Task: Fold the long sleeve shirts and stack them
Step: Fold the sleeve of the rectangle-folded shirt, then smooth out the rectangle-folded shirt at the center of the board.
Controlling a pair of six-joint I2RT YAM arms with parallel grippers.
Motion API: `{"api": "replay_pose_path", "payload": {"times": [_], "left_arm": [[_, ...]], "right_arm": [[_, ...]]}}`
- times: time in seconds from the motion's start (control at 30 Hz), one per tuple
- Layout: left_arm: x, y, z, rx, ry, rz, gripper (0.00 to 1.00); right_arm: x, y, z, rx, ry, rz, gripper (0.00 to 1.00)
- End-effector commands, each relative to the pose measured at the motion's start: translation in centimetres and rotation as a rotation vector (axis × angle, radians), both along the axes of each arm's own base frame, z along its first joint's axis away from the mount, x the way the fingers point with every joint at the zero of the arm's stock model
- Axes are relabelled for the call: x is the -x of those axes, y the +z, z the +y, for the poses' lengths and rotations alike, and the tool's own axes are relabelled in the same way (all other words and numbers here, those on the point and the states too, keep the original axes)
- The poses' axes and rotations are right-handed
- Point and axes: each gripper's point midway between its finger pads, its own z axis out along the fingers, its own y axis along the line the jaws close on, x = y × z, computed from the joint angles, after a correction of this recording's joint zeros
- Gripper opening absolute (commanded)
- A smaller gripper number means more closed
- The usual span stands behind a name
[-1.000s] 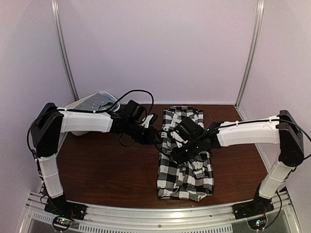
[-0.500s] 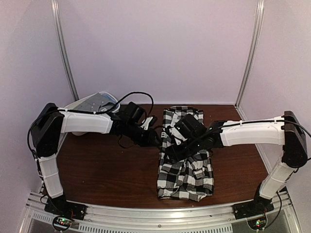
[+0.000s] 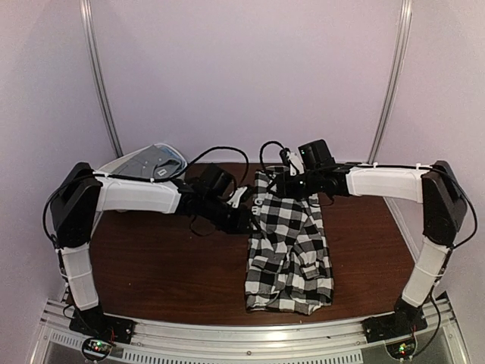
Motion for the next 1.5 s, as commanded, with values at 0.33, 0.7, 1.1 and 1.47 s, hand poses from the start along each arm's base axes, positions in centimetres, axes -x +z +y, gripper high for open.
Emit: {"api": "replay_pose_path", "payload": {"times": [0.33,0.7,1.1,1.47], "left_arm": [[-2.6,-0.1,-5.3,0.103,-0.017,-0.061,0.35],[-3.8,-6.4,-6.0,0.025,-0.002,-0.001,0.34],[-2.7,-4.7,-4.7,0.008,-0.018,-0.011,0.34],[1.1,0.3,-5.8,0.053,-0.118,-0.053,0.35]], "right_arm": [[-8.6,-6.5,-0.8,-0.286,-0.043,0.125,0.32],[-10.7,-13.2,-4.2,-0.403,-0.101,0.283,0.30],[-11.4,-10.2,-5.2,-0.383,-0.070,0.251,0.33],[-7.7,-3.8,-5.4,-0.372,-0.016,0.164,0.37]]}}
